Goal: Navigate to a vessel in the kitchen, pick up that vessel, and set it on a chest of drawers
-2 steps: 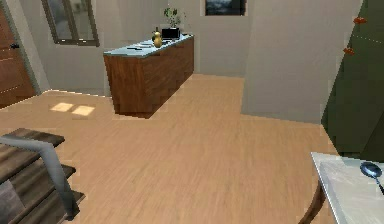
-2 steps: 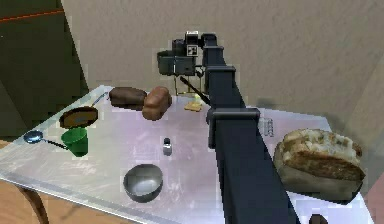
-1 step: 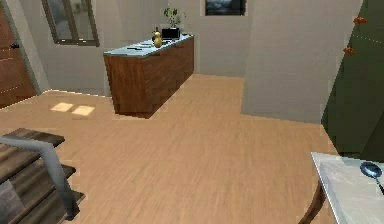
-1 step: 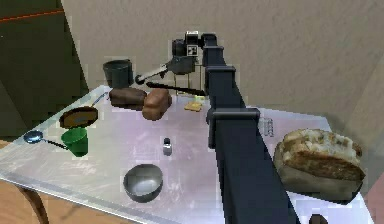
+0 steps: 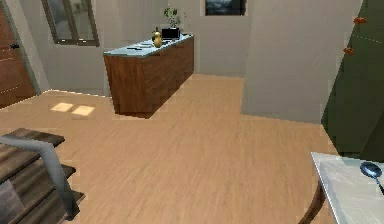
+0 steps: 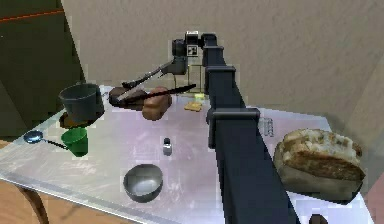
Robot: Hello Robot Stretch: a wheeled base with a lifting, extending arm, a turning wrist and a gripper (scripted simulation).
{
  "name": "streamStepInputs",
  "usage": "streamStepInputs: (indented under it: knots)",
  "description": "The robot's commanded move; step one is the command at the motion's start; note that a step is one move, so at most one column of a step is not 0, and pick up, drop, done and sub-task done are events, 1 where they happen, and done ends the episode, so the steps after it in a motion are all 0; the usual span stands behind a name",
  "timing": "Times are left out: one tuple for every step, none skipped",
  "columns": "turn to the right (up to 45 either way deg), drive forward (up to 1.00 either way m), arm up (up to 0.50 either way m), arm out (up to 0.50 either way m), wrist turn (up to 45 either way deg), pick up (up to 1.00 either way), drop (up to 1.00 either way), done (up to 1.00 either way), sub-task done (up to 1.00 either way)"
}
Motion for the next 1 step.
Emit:
streamStepInputs:
  knots:
    - [0.0, 0.00, 0.00, 0.00, -45.0, 0.00, 0.00, 0.00, 0.00]
